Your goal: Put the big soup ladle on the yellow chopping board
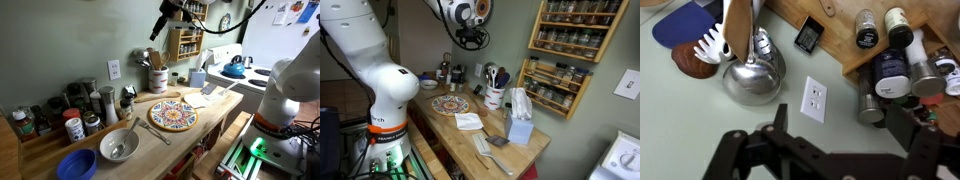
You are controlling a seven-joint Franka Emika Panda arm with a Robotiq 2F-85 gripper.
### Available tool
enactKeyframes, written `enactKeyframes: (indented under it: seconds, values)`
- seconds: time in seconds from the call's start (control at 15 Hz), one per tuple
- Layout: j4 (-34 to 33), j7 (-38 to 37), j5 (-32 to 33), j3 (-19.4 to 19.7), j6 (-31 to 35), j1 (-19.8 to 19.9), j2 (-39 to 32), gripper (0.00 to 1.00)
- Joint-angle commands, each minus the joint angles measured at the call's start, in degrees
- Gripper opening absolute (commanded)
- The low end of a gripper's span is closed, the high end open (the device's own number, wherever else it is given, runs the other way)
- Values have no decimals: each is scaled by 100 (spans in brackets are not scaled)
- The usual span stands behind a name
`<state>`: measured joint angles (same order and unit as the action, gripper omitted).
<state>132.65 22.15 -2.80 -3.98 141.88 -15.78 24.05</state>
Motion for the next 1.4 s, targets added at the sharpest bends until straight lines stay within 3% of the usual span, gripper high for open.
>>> enactKeyframes:
  seconds: [0.0,0.27,0.67,1.07,1.27,1.33]
  values:
    - [-137,-82,320,-218,78,68,-261,100]
    - [-182,-315,1014,-454,40,308,-356,100]
    - [-289,-1328,2485,-1111,-361,704,-321,100]
    - [-702,-2679,3578,-1873,-1432,813,-544,100]
    - [-1099,-3125,3944,-2109,-2091,717,-942,100]
    - [-1252,-3465,4342,-2297,-2425,771,-1122,100]
